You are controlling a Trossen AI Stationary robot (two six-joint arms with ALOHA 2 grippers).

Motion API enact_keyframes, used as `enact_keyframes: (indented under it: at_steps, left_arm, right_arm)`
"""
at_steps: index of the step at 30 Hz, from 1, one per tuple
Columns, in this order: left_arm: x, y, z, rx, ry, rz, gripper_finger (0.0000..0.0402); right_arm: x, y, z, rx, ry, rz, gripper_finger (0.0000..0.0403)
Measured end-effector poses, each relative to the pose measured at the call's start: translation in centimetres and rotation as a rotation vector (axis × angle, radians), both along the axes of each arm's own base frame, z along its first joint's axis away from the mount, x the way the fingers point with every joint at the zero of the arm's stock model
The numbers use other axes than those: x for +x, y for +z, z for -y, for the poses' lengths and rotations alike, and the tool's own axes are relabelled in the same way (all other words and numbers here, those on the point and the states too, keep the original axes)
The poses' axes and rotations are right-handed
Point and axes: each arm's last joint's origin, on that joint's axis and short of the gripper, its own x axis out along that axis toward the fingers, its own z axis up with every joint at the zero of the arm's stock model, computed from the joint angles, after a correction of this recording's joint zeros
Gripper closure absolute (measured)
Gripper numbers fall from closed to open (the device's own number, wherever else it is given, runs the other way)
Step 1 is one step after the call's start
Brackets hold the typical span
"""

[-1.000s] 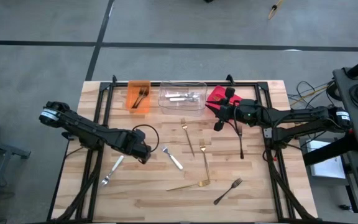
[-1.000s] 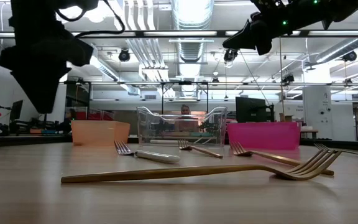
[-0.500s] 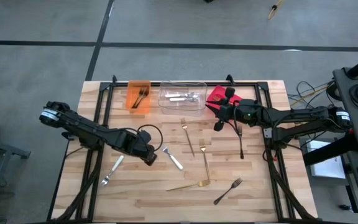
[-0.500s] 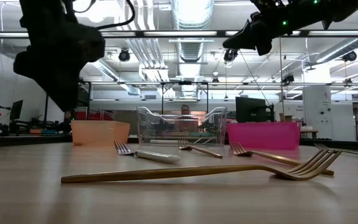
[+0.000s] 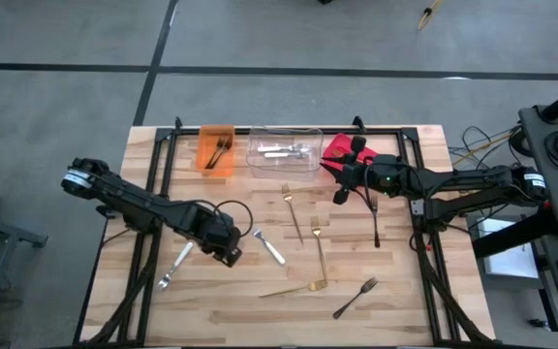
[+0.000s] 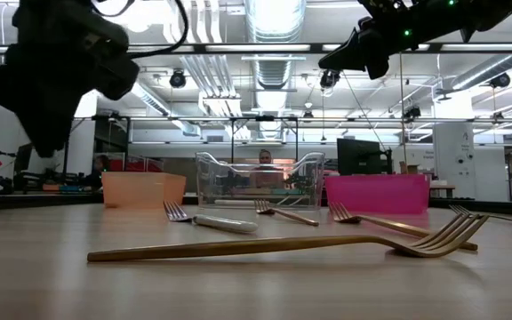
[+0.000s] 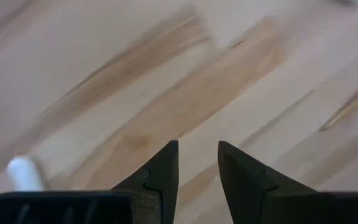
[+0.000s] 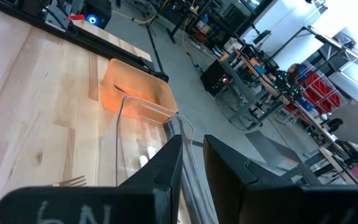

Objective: Sort silverware by color (type)
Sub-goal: Put the white fork into the transparent bin

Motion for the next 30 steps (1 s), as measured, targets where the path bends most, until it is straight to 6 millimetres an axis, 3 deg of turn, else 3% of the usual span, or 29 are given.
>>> enact_keyframes:
  at_steps: [10, 21, 30]
  left_arm:
    - [-3.1, -0.3, 0.9, 0.039, -0.018, -0.279, 0.0308]
    - [-4.4, -1.2, 1.7, 0.073, -0.076, -0.331, 0.0307]
    - [-6.1, -3.2, 1.6, 0.082, -0.063, -0.409, 0.0250]
  right_arm:
    - [0.0, 0.0, 0.0, 0.007, -0.001, 0.003, 0.0346]
    - [0.0, 0.0, 0.0, 0.012, -0.003, 0.005, 0.0346]
    - [0.0, 0.0, 0.0, 0.019, -0.004, 0.009, 0.0346]
